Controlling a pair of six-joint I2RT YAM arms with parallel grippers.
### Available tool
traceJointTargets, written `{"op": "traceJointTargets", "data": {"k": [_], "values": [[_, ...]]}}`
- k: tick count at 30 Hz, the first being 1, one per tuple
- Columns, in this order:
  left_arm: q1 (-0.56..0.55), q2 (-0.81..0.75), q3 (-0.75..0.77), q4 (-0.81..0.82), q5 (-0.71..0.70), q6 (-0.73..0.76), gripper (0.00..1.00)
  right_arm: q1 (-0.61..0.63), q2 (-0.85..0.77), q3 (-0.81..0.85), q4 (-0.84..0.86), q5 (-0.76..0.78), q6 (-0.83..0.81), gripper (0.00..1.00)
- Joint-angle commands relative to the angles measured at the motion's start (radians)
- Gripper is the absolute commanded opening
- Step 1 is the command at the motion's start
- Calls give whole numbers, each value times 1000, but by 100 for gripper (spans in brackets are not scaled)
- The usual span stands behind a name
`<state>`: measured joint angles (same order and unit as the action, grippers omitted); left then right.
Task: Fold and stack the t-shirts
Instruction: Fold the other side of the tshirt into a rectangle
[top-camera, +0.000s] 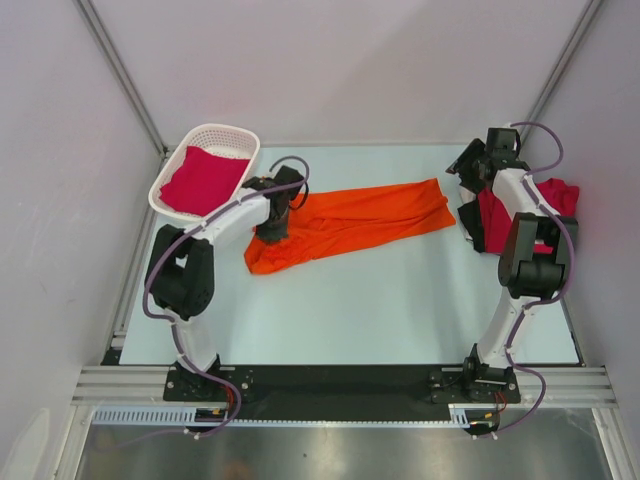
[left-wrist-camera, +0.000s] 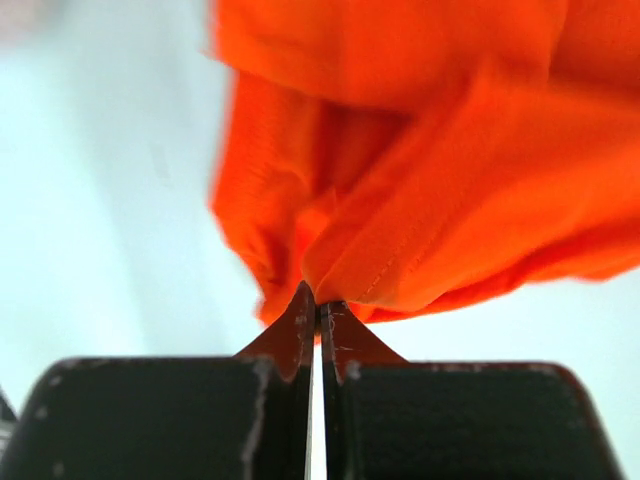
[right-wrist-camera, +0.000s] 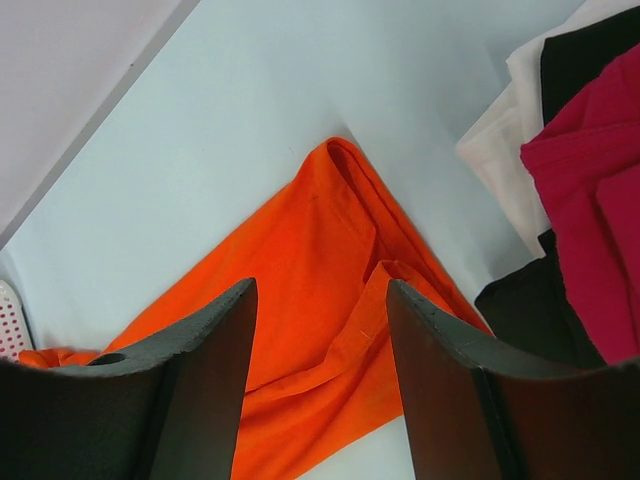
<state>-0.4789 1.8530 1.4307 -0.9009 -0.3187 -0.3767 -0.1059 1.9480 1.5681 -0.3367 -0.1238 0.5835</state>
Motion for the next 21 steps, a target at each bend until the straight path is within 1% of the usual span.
{"op": "traceJointTargets", "data": {"k": [1, 7, 8, 12, 14, 15, 17, 18, 19, 20, 21], "values": [[10, -20, 170, -110, -239, -59, 0, 3, -43, -3, 33, -20, -1, 60], [10, 167, 351, -150, -255, -65, 0, 8, -26, 7, 36, -39, 3, 59], [10, 204, 422, -165, -260, -65, 0, 6, -24, 9, 34, -43, 3, 60], [11, 371, 592, -233, -267, -57, 0, 6, -24, 9, 31, -50, -1, 60], [14, 422, 690, -269, -270, -57, 0, 6, -23, 7, 28, -56, 1, 60], [26, 451, 721, -318, -264, -62, 11, 6, -24, 6, 25, -56, 1, 60], [42, 506, 779, -378, -260, -120, 39, 5, -24, 9, 18, -48, -7, 60], [57, 502, 763, -386, -244, -137, 66, 3, -27, 12, 13, -45, -10, 60], [65, 464, 736, -385, -244, -161, 77, 3, -34, 12, 2, -42, -13, 61], [71, 441, 676, -382, -244, -210, 88, -1, -38, 12, -2, -39, -22, 61], [83, 416, 647, -369, -243, -221, 99, -3, -41, 7, -7, -36, -28, 61]]}}
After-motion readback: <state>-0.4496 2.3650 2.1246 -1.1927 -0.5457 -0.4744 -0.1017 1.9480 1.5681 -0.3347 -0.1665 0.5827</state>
